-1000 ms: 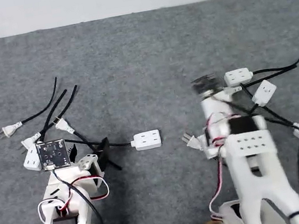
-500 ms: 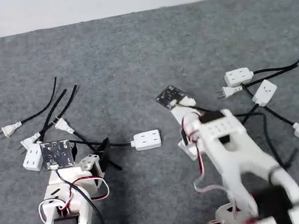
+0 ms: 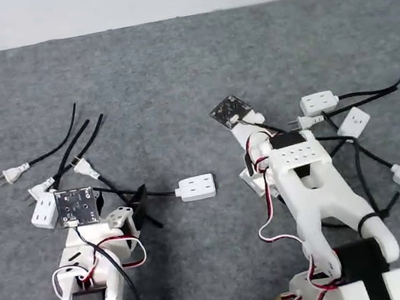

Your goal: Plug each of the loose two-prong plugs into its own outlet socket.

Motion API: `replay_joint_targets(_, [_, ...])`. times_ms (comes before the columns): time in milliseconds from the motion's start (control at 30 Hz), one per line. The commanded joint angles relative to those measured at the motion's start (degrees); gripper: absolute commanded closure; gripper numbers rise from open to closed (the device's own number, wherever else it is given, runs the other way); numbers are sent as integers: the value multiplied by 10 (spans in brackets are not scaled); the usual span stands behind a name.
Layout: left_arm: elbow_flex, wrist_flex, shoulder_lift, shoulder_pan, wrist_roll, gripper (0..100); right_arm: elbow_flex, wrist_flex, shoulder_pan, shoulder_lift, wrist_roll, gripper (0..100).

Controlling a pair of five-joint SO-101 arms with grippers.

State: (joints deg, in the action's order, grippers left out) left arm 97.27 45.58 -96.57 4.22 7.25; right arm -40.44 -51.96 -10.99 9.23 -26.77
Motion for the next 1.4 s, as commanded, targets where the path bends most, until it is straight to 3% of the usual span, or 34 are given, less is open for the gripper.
replay_joint_targets(0, [-5, -17, -4, -3, -8, 709, 31, 3, 7, 17, -9, 991])
replay_joint_targets(367, [-5, -17, -4, -3, -8, 709, 33, 39, 13, -46, -10, 991])
replay_joint_targets(600, [-5, -17, -4, -3, -8, 709, 27, 73, 58, -52, -45, 991])
replay_joint_targets(900, [-5, -17, -4, -3, -9, 709, 34, 76, 50, -117, -83, 991])
replay_joint_targets(1167, [-5, -17, -4, -3, -9, 709, 43, 68, 50, -116, -83, 990])
replay_joint_targets(1267, [-5, -18, -4, -3, -9, 709, 61, 19, 49, -92, -83, 986])
replay_joint_targets(1367, [-5, -18, -4, -4, -9, 709, 69, -18, 48, -73, -82, 914])
